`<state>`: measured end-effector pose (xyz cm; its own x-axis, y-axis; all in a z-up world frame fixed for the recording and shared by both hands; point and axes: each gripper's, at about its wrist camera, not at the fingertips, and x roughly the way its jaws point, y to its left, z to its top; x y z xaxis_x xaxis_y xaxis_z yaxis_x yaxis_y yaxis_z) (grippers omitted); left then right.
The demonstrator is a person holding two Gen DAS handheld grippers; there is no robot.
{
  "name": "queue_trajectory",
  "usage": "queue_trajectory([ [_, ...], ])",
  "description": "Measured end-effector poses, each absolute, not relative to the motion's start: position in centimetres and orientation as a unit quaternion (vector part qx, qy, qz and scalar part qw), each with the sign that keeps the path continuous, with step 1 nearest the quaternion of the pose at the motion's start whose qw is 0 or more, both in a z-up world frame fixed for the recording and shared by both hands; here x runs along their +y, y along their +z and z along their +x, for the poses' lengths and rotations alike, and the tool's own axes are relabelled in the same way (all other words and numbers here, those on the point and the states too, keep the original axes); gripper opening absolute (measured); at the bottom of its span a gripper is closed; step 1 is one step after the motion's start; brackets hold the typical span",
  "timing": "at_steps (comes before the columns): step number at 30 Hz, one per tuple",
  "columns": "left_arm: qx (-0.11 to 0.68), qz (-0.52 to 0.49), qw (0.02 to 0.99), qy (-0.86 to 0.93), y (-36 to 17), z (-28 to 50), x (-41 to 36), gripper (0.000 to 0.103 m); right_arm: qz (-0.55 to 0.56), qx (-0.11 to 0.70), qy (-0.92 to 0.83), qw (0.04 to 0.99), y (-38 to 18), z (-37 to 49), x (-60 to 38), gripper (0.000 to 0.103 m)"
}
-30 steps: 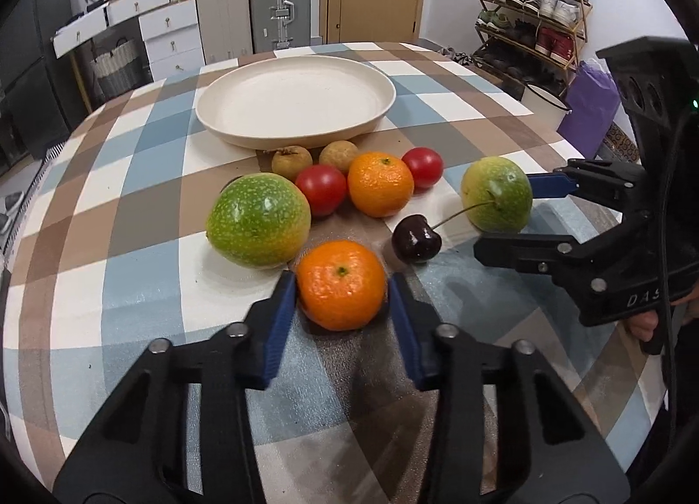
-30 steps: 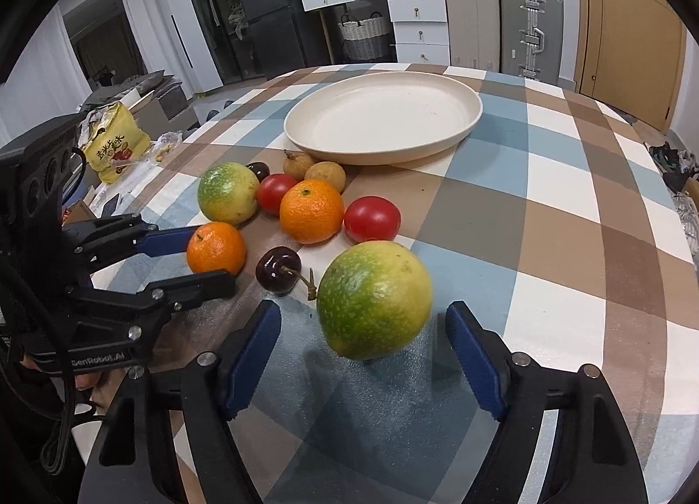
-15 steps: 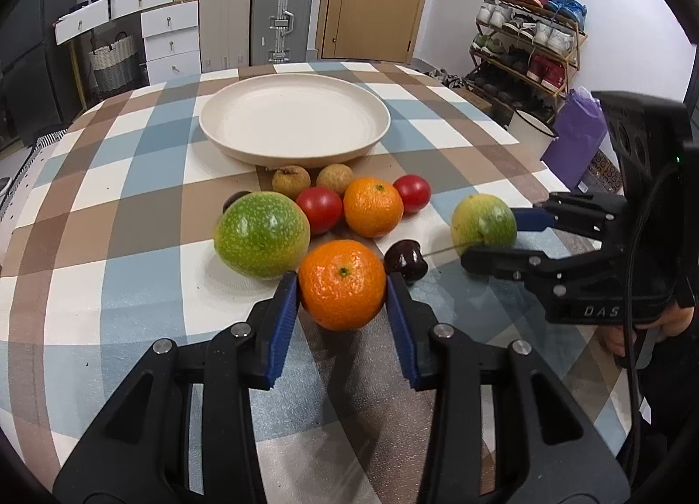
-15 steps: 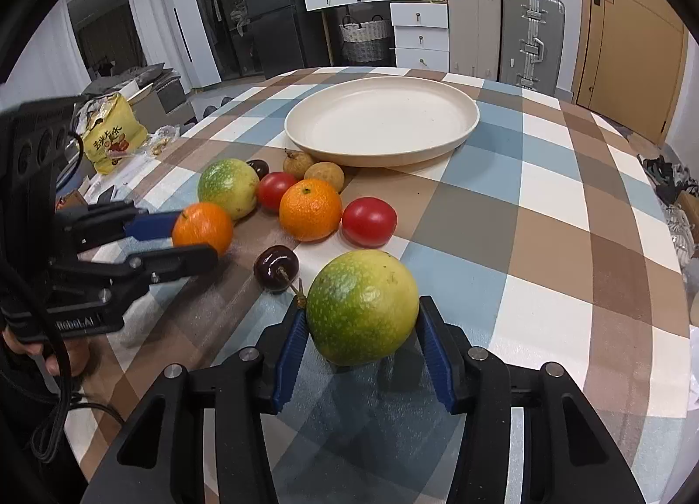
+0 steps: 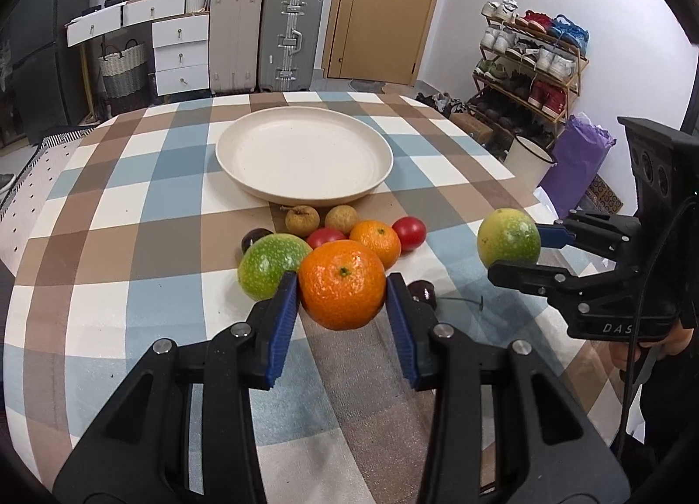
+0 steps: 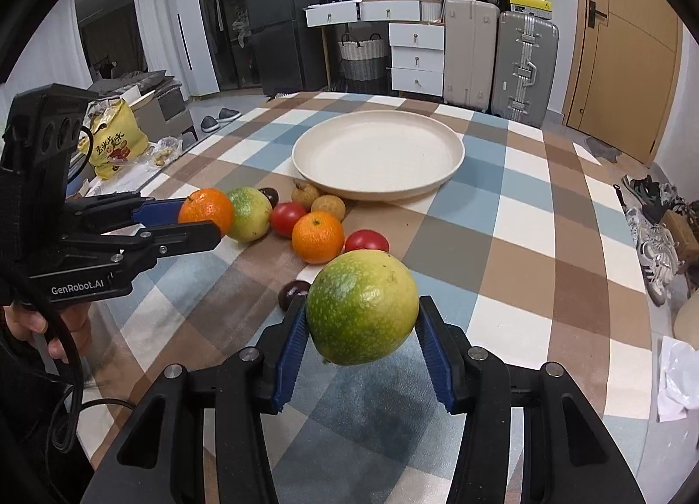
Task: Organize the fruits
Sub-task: 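Carry the tangerine with the left tool while the right tool carries the citrus over the plate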
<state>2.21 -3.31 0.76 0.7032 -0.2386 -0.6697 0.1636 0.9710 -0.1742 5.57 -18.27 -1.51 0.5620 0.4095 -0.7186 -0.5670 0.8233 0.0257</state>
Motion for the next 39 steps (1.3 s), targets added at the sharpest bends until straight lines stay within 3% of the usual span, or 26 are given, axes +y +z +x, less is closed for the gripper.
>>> queue_trajectory([
  [22,0.331,-0.041,0.94,-0.07,5.7,7.3,0.2,0.038,-0.04,0.314,0.308,0.897,3.4,9.4,-16.2,0.05],
  [39,0.35,-0.042,0.933,-0.065,3.7,14.5,0.8,0.038,-0.019,0.333,0.292,0.896,2.8,15.3,-15.5,0.05],
])
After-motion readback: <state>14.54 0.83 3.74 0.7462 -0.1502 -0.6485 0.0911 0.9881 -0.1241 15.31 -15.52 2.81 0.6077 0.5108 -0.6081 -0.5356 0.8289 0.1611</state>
